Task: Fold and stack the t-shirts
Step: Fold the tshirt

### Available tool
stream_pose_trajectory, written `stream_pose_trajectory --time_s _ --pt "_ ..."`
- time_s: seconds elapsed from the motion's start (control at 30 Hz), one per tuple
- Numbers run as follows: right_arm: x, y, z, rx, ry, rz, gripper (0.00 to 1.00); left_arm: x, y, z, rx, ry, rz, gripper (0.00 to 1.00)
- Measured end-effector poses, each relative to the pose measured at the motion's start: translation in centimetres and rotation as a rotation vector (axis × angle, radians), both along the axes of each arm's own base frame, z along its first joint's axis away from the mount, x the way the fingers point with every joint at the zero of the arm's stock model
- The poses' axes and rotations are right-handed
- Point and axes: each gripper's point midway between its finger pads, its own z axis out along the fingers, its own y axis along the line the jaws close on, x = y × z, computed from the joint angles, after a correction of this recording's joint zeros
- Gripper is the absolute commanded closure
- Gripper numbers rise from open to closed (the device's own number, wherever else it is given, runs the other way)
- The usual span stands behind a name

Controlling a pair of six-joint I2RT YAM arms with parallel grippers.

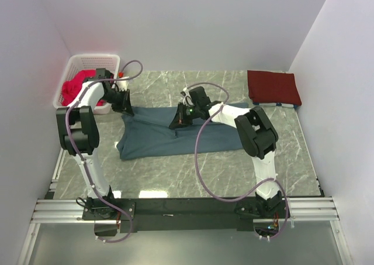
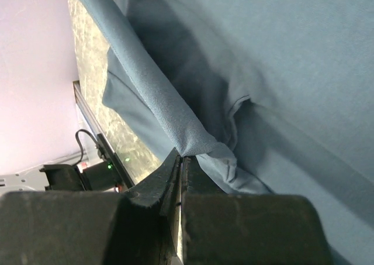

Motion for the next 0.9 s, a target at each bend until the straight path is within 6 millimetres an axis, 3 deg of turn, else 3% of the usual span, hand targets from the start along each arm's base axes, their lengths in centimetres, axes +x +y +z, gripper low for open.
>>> stream_pose_trajectory --time_s 0.2,0.4,0.53,0.8,0.87,0.9 --pt "1.0 -0.6 -1.2 -0.002 0.038 -0.031 1.00 1.7 -0.5 -0.6 -0.017 0.004 0.036 0.99" --pt "3.1 -0.9 -0.1 0.019 0.008 -0.055 1.00 2.7 -0.6 -1.1 -0.021 0.000 0.057 0.99" --pt "3.4 -0.7 0.1 0.025 0.003 -0.053 1.00 2.9 -0.5 -1.2 -0.016 -0.009 0.058 0.99" --pt "3.5 -0.6 -2.0 0.006 0.043 -0.053 1.00 3.5 -0.4 -1.1 -0.014 -0.025 0.072 0.99" --pt "3.4 -0.6 -2.1 0.003 0.051 -0.053 0.97 3.6 -0.4 -1.1 -0.015 -0.030 0.076 0.93" --pt "3.5 -0.6 -2.0 0.005 0.051 -0.053 0.93 3.7 -0.4 -1.0 -0.016 -0.030 0.079 0.76"
